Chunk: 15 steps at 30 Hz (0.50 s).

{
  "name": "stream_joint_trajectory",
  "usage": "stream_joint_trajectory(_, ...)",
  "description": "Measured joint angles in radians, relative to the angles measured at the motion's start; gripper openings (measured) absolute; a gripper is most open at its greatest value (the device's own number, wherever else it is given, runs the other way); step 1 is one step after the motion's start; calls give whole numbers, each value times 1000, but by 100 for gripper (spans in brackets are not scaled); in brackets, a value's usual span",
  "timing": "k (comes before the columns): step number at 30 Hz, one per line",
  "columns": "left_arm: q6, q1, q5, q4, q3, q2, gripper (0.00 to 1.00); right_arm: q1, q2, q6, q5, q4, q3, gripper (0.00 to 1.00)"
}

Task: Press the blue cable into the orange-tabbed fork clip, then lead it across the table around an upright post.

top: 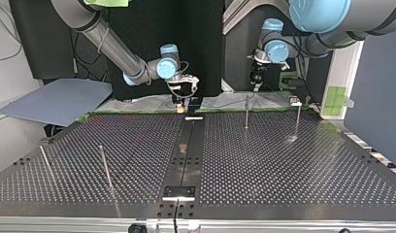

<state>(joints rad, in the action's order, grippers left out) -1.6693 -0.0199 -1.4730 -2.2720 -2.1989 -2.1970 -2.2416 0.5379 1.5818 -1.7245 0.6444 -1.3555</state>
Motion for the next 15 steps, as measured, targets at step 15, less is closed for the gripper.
stream_joint_trajectory(15, -24, -26, 10, 92, 21, 2, 100, 0, 0, 3, 6, -2, 0, 0)
